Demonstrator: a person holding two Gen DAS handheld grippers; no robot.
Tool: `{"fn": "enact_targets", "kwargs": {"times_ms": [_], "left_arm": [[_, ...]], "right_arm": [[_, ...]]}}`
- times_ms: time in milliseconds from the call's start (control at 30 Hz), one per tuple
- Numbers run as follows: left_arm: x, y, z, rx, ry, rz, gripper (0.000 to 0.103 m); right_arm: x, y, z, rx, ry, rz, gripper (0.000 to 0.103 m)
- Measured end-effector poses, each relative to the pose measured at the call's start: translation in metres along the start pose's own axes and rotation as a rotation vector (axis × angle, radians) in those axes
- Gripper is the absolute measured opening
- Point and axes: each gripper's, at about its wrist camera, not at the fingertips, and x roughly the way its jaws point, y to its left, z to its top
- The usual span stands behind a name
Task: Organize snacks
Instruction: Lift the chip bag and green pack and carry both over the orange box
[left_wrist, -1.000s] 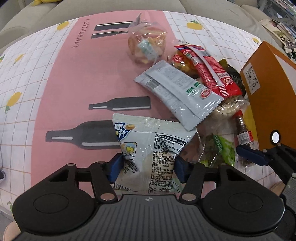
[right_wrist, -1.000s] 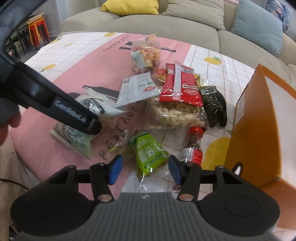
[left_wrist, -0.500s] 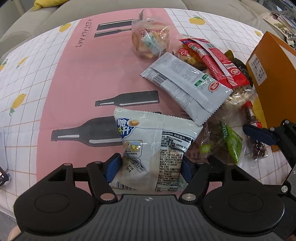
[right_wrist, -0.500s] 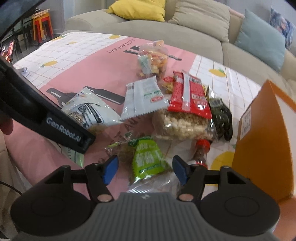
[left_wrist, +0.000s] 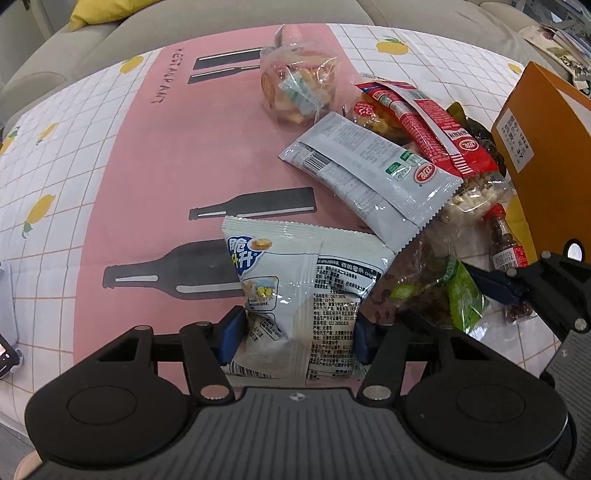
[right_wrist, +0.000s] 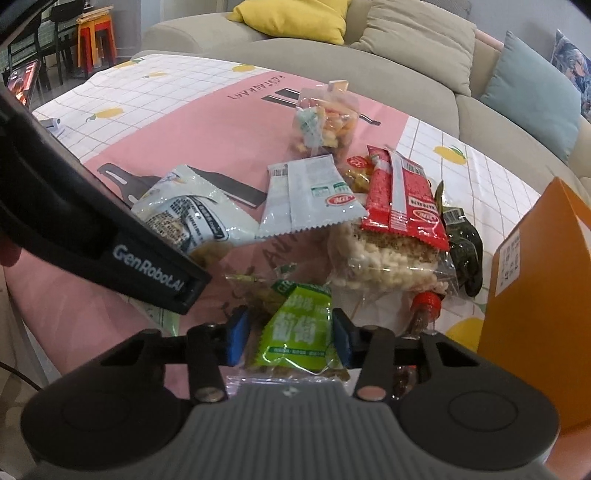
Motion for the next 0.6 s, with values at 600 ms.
{"fn": "enact_targets", "kwargs": {"times_ms": [600], "left_arm": [[-0.079, 0.012, -0.011, -0.16, -0.109, -0.073, 0.054]], "right_arm": [[-0.057, -0.027, 0.015, 0.335, 0.059, 0.069, 0.043]]}}
